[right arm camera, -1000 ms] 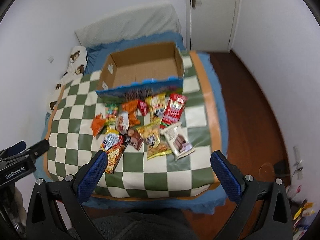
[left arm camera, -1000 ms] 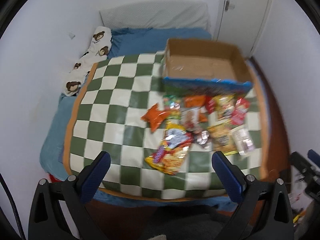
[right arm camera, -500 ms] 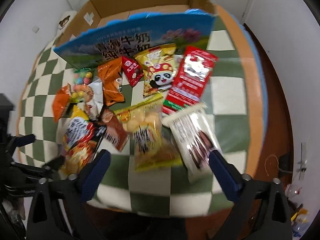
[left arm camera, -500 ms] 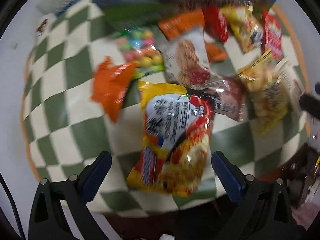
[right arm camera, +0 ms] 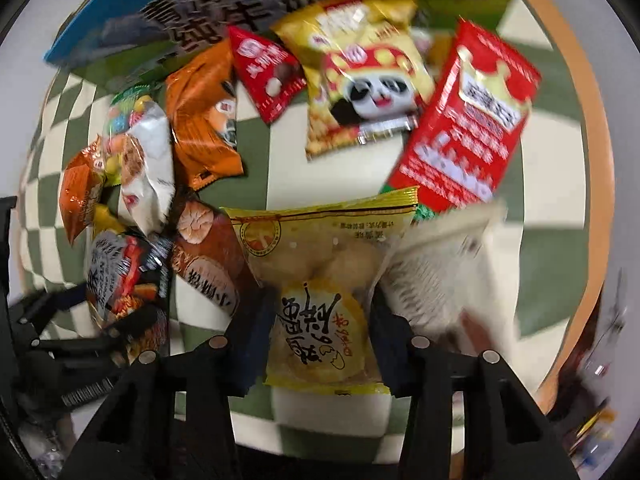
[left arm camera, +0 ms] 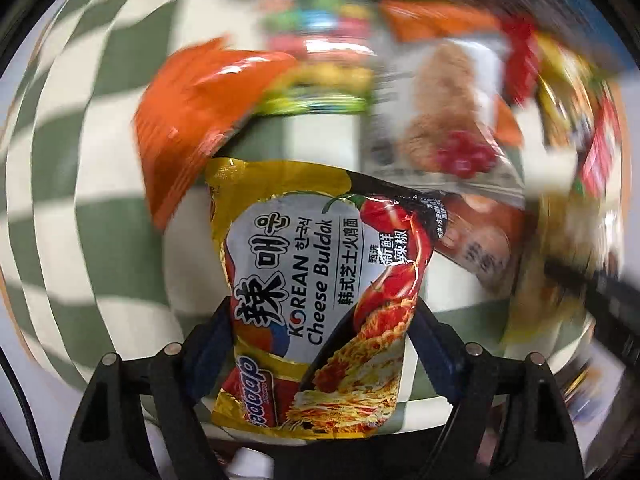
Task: Organize snacks
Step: 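Grasp the Cheese Buldak bag with left tool while right tool grasps yellow bread packet, then carry both packets into the cardboard box and open both tools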
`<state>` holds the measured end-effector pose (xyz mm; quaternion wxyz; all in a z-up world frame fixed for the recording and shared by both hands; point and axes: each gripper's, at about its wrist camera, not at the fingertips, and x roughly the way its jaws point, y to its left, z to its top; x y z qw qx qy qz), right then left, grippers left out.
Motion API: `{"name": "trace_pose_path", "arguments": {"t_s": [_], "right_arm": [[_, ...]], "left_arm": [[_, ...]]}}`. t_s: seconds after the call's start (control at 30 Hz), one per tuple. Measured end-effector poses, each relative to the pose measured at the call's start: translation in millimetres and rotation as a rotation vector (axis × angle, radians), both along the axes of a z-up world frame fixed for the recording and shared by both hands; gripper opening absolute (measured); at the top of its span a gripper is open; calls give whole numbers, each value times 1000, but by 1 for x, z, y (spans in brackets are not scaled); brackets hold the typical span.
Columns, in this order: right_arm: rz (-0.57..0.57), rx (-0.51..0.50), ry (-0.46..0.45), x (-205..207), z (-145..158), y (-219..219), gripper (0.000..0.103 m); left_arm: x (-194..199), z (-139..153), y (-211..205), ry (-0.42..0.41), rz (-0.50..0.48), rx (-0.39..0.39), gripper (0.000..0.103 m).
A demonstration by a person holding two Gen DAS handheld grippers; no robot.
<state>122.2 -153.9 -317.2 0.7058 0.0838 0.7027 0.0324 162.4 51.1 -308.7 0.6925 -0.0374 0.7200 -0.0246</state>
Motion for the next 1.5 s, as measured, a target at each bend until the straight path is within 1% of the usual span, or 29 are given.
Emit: {"name": "trace_pose_path", "arguments": {"t_s": [0.03, 0.1, 0.17, 0.2, 0.23, 0.27, 0.33, 0.37, 0.4, 0.47, 0.53, 0.6, 0.63, 0.67, 0.73, 0.83, 0.9, 0.97, 1.07, 1.17, 1.27, 1.3, 1.37, 1.43, 1.5], "right_arm": [[-22, 39, 25, -3, -3, -2, 46], [-58, 104, 56, -9, -10, -6, 46], [-74, 113, 57, -12, -14, -8, 48], [-85, 110, 62, -12, -16, -10, 52], [-98, 106, 65, -13, -18, -12, 62], [-110, 105, 66, -16, -18, -15, 66], [-121, 101, 66, -18, -19, -15, 67], [-121, 96, 70, -20, -12, -13, 67], [-114, 87, 70, -23, -12, -8, 67], [-102, 61, 69, -25, -15, -1, 67], [-90, 15, 59, -23, -18, 13, 67], [-76, -33, 34, -25, -18, 21, 61], [-75, -44, 26, -25, -17, 23, 53], [-79, -60, 20, -26, -16, 25, 48], [-77, -70, 7, -29, -12, 28, 42], [-76, -61, -10, -37, -3, 30, 38], [-83, -38, -19, -42, 4, 26, 37], [-90, -6, -31, -44, 17, 21, 36], [-85, 56, -56, -49, 41, 15, 36], [-60, 123, -102, -42, 76, 8, 36], [-36, 174, -152, -21, 111, -6, 36], [-30, 194, -175, -11, 126, -12, 36], [-9, 223, -231, 16, 157, -26, 36], [4, 240, -277, 41, 176, -33, 36], [13, 254, -317, 73, 197, -43, 36]], "left_arm": [[-3, -2, 6, 8, 27, -16, 82], [-6, -9, 12, 25, 44, -32, 82], [-9, -16, 15, 40, 32, -48, 83], [-4, -17, 14, 49, 14, -47, 84], [-3, -18, 15, 55, -9, -45, 84], [-1, -22, 17, 57, -28, -43, 84], [-2, -33, 10, 59, -79, -37, 85], [-3, -35, 6, 59, -90, -40, 86], [-4, -36, 6, 65, -98, -47, 86], [-5, -45, 5, 72, -97, -64, 86], [-5, -47, 13, 49, -73, -69, 86], [-10, -49, 19, 23, -53, -55, 85], [-18, -46, 20, 6, -46, -47, 85], [-22, -39, 23, -15, -39, -40, 85], [-30, -25, 27, -48, -22, -31, 85], [-39, -9, 32, -74, -1, -30, 85], [-47, 3, 31, -89, 6, -40, 85], [-50, 15, 28, -104, 14, -50, 85], [-59, 35, 27, -148, 16, -68, 85], [-58, 64, 34, -180, 16, -82, 85], [-44, 100, 31, -197, 20, -120, 83], [-35, 120, 27, -203, 16, -129, 83], [-14, 140, 18, -227, -2, -140, 83], [12, 156, 1, -253, -12, -147, 83], [43, 159, -16, -263, -14, -170, 83]]}}
